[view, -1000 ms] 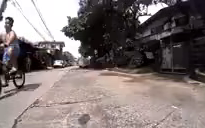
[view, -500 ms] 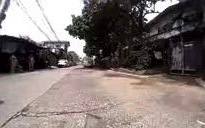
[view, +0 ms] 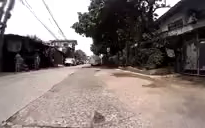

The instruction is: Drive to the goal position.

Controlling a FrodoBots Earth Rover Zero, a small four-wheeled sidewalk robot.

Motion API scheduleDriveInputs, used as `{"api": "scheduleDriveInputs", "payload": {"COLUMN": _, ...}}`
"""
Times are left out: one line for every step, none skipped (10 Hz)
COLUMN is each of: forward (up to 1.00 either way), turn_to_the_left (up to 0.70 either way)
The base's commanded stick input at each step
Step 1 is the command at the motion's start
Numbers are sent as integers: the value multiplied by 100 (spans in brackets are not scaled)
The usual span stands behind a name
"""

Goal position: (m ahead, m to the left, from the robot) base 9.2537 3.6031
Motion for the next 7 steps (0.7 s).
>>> {"api": "scheduleDriveInputs", "payload": {"forward": 70, "turn_to_the_left": 0}}
{"api": "scheduleDriveInputs", "payload": {"forward": 70, "turn_to_the_left": 0}}
{"api": "scheduleDriveInputs", "payload": {"forward": 70, "turn_to_the_left": 0}}
{"api": "scheduleDriveInputs", "payload": {"forward": 70, "turn_to_the_left": 0}}
{"api": "scheduleDriveInputs", "payload": {"forward": 70, "turn_to_the_left": 0}}
{"api": "scheduleDriveInputs", "payload": {"forward": 70, "turn_to_the_left": 0}}
{"api": "scheduleDriveInputs", "payload": {"forward": 70, "turn_to_the_left": 0}}
